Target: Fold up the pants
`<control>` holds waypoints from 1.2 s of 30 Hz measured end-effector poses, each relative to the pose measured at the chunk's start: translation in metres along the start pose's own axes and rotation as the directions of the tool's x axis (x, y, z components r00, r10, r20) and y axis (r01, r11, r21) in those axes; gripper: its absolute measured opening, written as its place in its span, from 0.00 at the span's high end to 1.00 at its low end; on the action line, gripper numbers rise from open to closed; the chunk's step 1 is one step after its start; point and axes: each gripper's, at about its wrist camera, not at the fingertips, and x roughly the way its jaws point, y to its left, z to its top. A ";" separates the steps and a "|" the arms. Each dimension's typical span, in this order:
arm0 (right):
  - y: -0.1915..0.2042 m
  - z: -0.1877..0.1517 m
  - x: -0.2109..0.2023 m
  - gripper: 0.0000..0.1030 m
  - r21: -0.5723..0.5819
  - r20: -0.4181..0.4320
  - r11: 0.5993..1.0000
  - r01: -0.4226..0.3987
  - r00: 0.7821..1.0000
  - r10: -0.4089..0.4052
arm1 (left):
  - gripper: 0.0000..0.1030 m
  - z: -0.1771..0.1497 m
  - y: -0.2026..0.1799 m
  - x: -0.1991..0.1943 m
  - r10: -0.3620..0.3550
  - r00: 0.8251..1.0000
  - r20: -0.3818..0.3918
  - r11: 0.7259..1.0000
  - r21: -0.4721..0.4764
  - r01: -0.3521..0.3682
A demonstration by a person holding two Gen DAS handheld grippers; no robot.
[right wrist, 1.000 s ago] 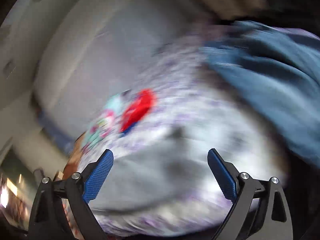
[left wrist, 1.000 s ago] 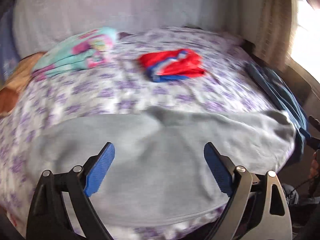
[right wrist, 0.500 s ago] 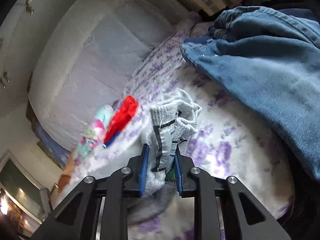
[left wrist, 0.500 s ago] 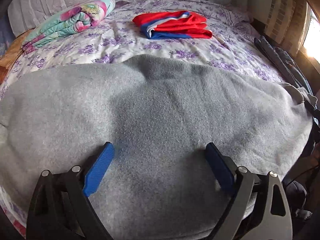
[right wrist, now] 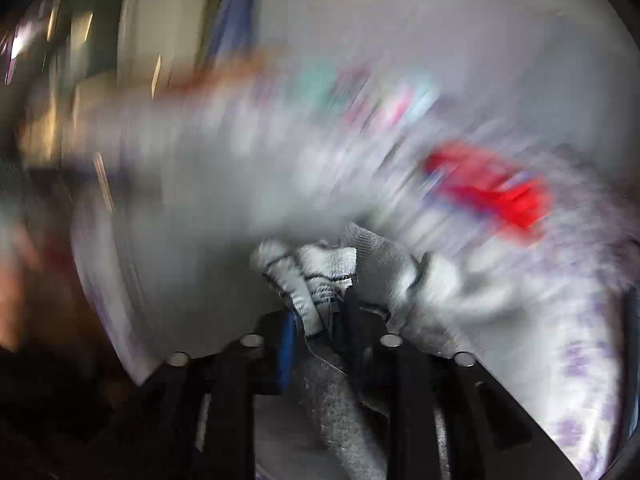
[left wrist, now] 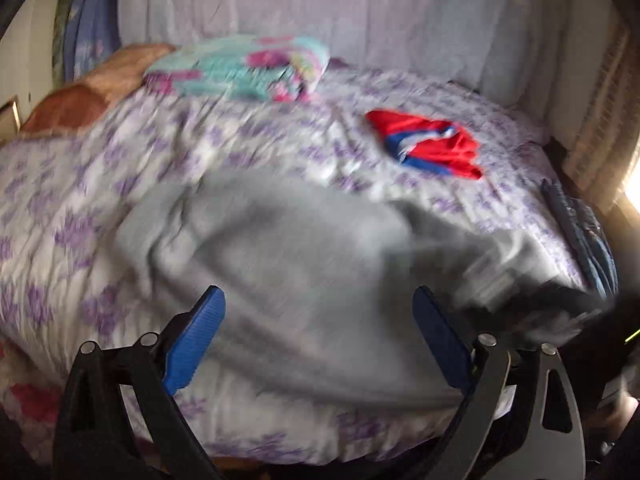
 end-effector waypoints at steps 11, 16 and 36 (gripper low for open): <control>-0.020 0.001 -0.084 0.41 -0.073 0.180 0.997 0.023 0.984 -0.009 | 0.10 -0.013 0.008 0.013 -0.005 0.999 -0.036 1.000 0.011 0.005; -0.021 -0.003 -0.017 0.64 -0.162 -0.039 0.987 0.014 0.999 -0.021 | 0.10 -0.015 0.013 0.009 -0.006 0.999 -0.043 1.000 -0.009 0.006; -0.029 -0.023 -0.081 0.38 -0.005 0.195 0.971 -0.239 0.952 0.236 | 0.08 -0.026 0.112 0.015 -0.092 0.992 -0.086 0.895 -0.443 0.045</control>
